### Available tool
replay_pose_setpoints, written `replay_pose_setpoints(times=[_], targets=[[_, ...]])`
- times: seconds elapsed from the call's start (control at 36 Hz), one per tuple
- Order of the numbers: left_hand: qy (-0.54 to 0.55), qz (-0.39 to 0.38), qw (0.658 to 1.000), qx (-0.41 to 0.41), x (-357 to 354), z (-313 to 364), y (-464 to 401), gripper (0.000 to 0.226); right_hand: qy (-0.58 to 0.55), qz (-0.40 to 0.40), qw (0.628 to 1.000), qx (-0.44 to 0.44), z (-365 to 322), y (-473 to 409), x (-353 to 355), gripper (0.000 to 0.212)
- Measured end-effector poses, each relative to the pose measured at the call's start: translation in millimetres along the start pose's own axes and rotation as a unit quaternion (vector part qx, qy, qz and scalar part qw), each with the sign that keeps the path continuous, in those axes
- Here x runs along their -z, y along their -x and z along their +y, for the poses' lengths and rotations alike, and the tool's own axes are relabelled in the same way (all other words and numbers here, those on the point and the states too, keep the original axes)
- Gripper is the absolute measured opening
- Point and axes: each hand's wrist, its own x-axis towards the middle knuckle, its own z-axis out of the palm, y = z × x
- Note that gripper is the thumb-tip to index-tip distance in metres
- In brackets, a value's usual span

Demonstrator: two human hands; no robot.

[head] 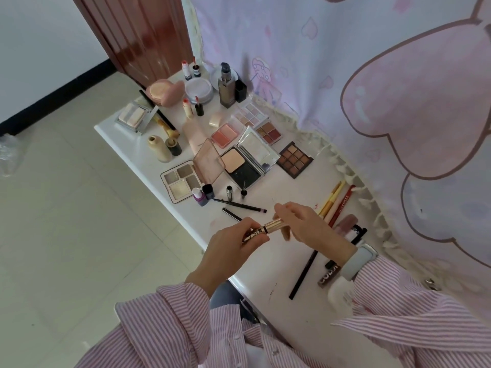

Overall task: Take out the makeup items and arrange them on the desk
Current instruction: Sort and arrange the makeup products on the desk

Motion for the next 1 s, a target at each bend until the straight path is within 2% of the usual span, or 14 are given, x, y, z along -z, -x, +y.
replay_pose_setpoints(times=[0.06, 0.08, 0.17, 0.22, 0.28, 0.39, 0.5, 0.67, 0.83, 0.94, 1.0], targets=[[-0.011, 0.002, 1.000, -0.001, -1, 0, 0, 0.014, 0.058, 0.013, 0.998, -0.002, 0, 0, -1, 0.036], [-0.013, 0.003, 1.000, 0.001, -1, 0, 0, 0.017, 0.060, 0.020, 0.998, 0.007, 0, 0, -1, 0.033], [-0.006, 0.013, 1.000, 0.011, -2, -2, -1, 0.024, 0.000, -0.005, 0.999, 0.040, 1, 2, 1, 0.012], [-0.004, 0.018, 1.000, 0.012, 0, -3, -2, 0.023, -0.044, -0.012, 0.998, 0.048, 2, 2, 4, 0.008], [-0.003, 0.018, 1.000, 0.009, 1, -2, -2, 0.021, -0.079, -0.003, 0.996, 0.040, 2, 2, 5, 0.014], [-0.007, 0.010, 1.000, 0.000, 0, 0, -2, 0.022, 0.010, -0.003, 1.000, 0.006, 5, 1, 3, 0.032], [0.006, 0.004, 1.000, 0.006, -4, 0, -2, 0.022, -0.051, 0.020, 0.998, 0.028, 8, 2, 3, 0.015], [0.030, 0.020, 0.999, 0.008, -1, -7, 0, 0.009, -0.175, 0.069, 0.982, 0.017, 8, 4, 21, 0.021], [0.040, 0.015, 0.999, -0.001, -6, -5, -3, 0.013, -0.159, 0.098, 0.982, 0.020, 11, 1, 25, 0.021], [0.073, 0.016, 0.997, -0.003, -12, -1, -6, 0.003, -0.166, 0.117, 0.979, 0.022, 12, 0, 31, 0.021], [0.095, 0.013, 0.995, -0.002, -14, 1, -8, 0.006, -0.178, 0.124, 0.976, 0.025, 15, -2, 33, 0.021]])
